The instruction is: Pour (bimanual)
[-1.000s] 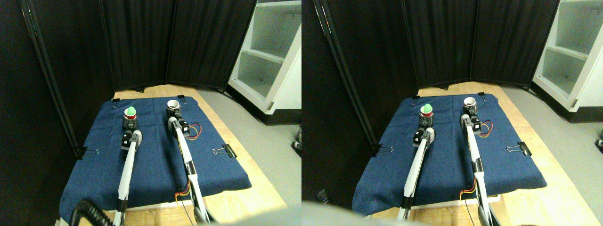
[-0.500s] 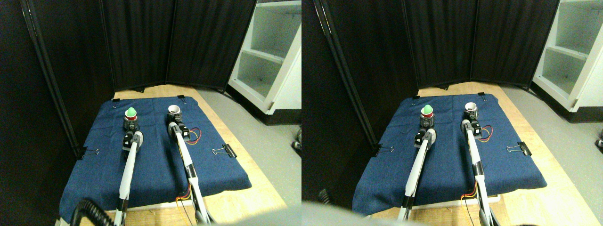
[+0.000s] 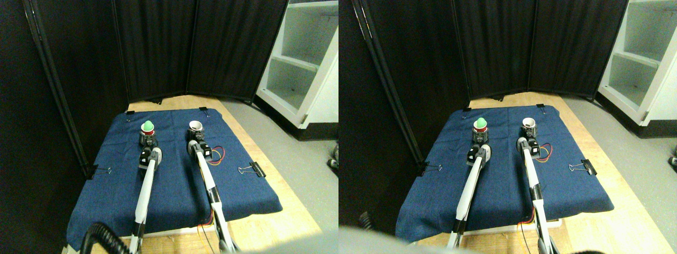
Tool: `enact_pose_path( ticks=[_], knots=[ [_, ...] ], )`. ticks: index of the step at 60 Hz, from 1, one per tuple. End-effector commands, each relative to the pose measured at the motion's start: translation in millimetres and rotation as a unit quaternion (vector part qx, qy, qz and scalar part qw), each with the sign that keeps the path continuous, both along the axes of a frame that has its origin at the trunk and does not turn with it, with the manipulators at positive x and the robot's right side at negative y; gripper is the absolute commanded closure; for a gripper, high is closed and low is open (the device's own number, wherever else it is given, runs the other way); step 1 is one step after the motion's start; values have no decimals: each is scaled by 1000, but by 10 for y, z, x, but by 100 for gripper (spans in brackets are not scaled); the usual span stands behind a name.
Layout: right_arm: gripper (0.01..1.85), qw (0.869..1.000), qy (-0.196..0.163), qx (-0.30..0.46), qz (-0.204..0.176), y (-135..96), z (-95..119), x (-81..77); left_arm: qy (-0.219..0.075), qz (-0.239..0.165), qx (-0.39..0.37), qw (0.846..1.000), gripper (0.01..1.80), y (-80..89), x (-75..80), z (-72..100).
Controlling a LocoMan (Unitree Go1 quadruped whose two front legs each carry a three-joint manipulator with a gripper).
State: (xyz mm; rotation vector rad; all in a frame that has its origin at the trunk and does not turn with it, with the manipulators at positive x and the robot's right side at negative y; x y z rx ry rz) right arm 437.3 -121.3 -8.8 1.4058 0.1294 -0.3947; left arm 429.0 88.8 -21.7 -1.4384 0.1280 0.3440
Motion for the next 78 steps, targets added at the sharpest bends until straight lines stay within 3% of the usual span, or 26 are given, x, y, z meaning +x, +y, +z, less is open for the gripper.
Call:
enact_pose_path(
  ticks=[1, 45, 57, 58, 63, 65, 66, 72, 78],
  knots=[
    [153, 1000, -21, -3, -1, 15, 29, 19, -14, 9, -1, 1000, 148, -44, 29, 28],
    [153, 999, -19, 28, -19, 14, 6, -19, -3, 27, 24, 999, 148, -89, -38, -40],
    [153, 1000, 2, 19, -19, 20, 10, -40, 3, 14, 54, 998, 86, -88, -64, -39],
    [153, 999, 12, 35, -16, 13, 14, -51, 3, 12, 57, 998, 69, -89, -68, -38],
    [72, 997, 40, 64, 18, -26, 22, -62, 2, 6, 61, 998, 43, -89, -53, -32],
    [65, 997, 43, 67, 21, -28, 24, -64, 1, 4, 59, 998, 41, -89, -51, -31],
    [49, 996, 50, 74, 28, -33, 28, -74, 3, -1, 58, 998, 39, -88, -49, -28],
    [19, 995, 50, 77, 36, -36, 25, -99, 4, 1, 62, 998, 24, -83, -43, -24],
    [16, 995, 52, 75, 32, -22, 19, -100, 2, -1, 64, 998, 19, -79, -57, -14]
  ],
)
